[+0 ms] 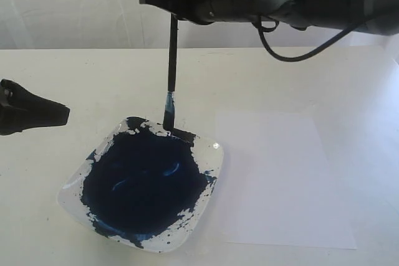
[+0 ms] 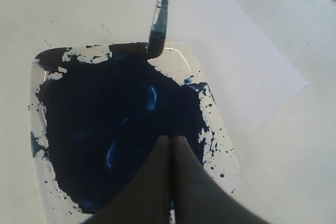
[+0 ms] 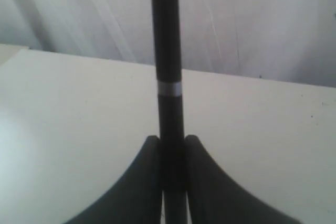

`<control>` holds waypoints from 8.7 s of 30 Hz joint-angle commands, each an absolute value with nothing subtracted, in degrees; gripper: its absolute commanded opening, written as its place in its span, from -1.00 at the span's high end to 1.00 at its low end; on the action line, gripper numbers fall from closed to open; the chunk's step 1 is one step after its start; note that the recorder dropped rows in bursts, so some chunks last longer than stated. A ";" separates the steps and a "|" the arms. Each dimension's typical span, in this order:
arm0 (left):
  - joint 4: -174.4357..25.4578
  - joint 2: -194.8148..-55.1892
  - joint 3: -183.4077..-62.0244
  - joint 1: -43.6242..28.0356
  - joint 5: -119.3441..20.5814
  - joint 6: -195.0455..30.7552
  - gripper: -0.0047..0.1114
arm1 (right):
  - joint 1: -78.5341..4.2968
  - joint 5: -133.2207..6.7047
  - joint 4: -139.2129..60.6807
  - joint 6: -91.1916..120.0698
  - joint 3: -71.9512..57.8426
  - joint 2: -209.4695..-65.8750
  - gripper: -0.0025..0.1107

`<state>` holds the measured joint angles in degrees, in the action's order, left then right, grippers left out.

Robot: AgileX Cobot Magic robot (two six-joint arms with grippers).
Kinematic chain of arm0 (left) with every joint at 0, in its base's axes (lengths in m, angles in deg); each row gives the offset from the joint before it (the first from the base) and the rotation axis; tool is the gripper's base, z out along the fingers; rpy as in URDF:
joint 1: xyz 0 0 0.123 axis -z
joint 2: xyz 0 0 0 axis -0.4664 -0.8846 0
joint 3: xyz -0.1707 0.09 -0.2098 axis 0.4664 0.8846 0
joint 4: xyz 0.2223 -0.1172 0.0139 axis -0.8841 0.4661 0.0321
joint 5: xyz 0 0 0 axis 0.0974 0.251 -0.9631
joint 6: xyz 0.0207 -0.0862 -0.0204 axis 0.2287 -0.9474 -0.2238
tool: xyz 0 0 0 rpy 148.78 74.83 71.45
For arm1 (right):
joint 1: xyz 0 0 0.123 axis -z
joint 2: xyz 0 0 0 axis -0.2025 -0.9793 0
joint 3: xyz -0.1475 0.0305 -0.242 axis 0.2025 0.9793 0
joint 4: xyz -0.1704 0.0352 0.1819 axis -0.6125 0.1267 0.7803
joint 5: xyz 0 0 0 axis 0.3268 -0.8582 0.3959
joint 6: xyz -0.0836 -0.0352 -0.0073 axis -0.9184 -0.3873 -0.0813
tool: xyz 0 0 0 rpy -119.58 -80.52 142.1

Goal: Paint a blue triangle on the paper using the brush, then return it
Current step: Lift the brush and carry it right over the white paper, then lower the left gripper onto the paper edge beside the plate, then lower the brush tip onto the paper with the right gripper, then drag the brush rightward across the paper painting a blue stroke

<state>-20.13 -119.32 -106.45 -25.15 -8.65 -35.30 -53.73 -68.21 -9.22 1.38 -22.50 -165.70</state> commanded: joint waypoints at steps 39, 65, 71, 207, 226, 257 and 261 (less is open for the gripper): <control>-17.91 -119.18 -106.66 -24.99 -16.29 -35.69 0.92 | -5.97 -8.71 -114.55 96.39 6.01 -142.59 0.96; -28.27 -157.61 -130.03 16.63 -17.48 -37.64 0.92 | -5.97 -7.98 -114.29 95.88 6.01 -145.53 0.96; -26.89 -161.13 -130.81 19.03 -21.81 -31.32 0.92 | -5.97 -8.22 -114.00 95.66 6.01 -145.53 0.96; -24.13 -170.24 -130.81 19.82 -27.38 -18.35 0.92 | -19.99 -6.41 -103.14 61.37 5.91 -165.46 0.96; -24.13 -170.24 -130.81 19.82 -27.38 -18.35 0.92 | -21.96 -7.54 -102.45 60.27 5.91 -165.67 0.96; -24.13 -170.24 -130.81 19.82 -27.27 -18.35 0.92 | -11.04 -12.90 -103.90 58.77 5.91 -163.98 0.96; -24.13 -170.24 -130.81 19.82 -27.27 -18.35 0.92 | -11.05 -10.78 -103.90 58.77 5.91 -163.98 0.96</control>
